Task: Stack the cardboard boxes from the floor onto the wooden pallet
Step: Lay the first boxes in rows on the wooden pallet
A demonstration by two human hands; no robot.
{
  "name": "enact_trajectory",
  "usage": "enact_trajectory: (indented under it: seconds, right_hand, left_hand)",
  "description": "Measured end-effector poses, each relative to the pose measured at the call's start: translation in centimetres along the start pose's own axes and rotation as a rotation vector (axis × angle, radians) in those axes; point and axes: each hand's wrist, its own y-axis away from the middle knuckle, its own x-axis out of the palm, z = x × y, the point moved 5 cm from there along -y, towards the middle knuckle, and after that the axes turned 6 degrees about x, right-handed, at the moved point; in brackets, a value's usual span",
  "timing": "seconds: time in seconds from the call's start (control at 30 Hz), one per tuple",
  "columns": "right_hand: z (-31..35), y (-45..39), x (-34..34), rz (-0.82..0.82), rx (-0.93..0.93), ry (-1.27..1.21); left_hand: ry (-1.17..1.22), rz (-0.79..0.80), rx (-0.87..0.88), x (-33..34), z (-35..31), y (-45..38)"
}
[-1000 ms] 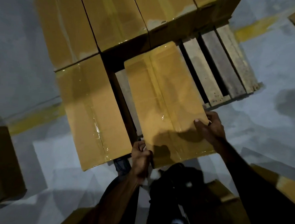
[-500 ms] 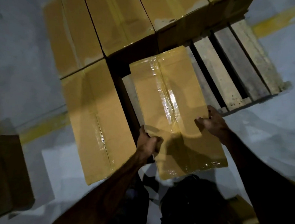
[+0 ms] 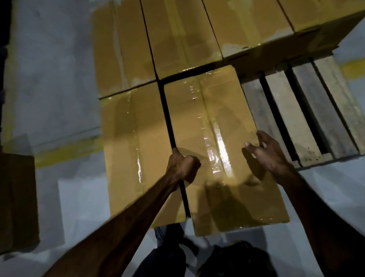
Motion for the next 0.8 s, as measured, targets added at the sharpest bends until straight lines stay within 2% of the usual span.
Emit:
enact_trajectory:
  seconds: [0.07,0.2,0.27,0.4,0.47,0.53,0.6,0.67,0.8]
  right_hand:
    - [0.4,-0.8,0.7,-0.024,0.011,0.011]
    - [-0.3,-2.4,1.6,0.002,0.000,0.059]
    - [-1.8,-3.8,1.6,0.015,0.003,0.067]
    - [-0.7,-3.6,2.2,-0.022,0.007,0.126]
    - [-0.2,-3.7,2.7,-0.039,0.002,0.178]
    - [0.0,-4.2,3.1,-0.046,0.015,0.226]
    - [0.0,-5.1,3.4,-0.068,0.027,0.264]
    - [0.1,-5.7,3.6,-0.101,0.037,0.272]
    - [0.8,-6.3,4.6,-0.162,-0.003,0.222]
  left_hand:
    - [0.038,0.033,0.010,-0.6,-0.2,-1.3]
    - [0.302,0.140,-0.066,-1.1,-1.6,0.3]
    - [0.312,0.130,-0.070,-1.3,-0.9,0.7]
    - [0.066,0.072,0.074,-1.8,-0.1,2.7]
    - [-0.115,0.016,0.283,-2.2,-0.3,3.4]
    - [-0.410,-0.075,0.481,-2.7,0.0,3.4]
    - [-0.658,-0.021,0.416,-3.4,2.3,2.1]
    - [-0.802,0.091,0.367,-4.1,4.9,0.3]
    - [-0.952,0.146,0.469,-4.4,6.8,-0.6]
